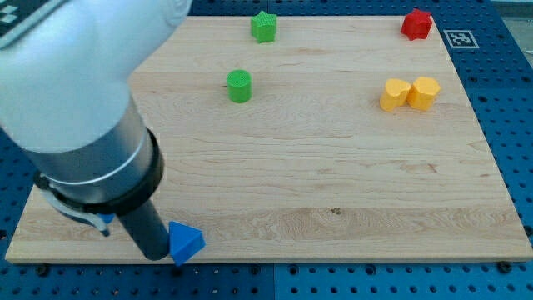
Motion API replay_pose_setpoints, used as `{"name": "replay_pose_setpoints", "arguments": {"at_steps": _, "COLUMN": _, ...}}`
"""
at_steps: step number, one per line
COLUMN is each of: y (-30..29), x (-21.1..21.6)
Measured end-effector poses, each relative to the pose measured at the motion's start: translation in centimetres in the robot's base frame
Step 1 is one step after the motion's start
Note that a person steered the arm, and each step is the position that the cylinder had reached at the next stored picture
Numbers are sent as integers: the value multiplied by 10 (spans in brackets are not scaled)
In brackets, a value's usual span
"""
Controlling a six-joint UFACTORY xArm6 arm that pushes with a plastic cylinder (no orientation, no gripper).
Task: Slide the blue triangle closer to the yellow heart
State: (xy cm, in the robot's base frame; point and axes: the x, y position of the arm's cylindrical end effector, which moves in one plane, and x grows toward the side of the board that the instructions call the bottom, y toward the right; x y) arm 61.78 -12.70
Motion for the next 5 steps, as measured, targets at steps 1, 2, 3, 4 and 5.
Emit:
{"name": "replay_pose_setpoints", "arguments": {"at_steps": 1, "y": 4, "x": 1}}
{"name": "replay_pose_setpoints", "arguments": {"at_steps": 2, "y": 34, "x": 1}}
{"name": "replay_pose_setpoints", "arguments": {"at_steps": 3, "y": 92, "x": 1}}
{"name": "replay_pose_setpoints", "arguments": {"at_steps": 4, "y": 154, "x": 1}}
{"name": "replay_pose_setpoints", "arguments": {"at_steps": 5, "y": 198, "x": -7}}
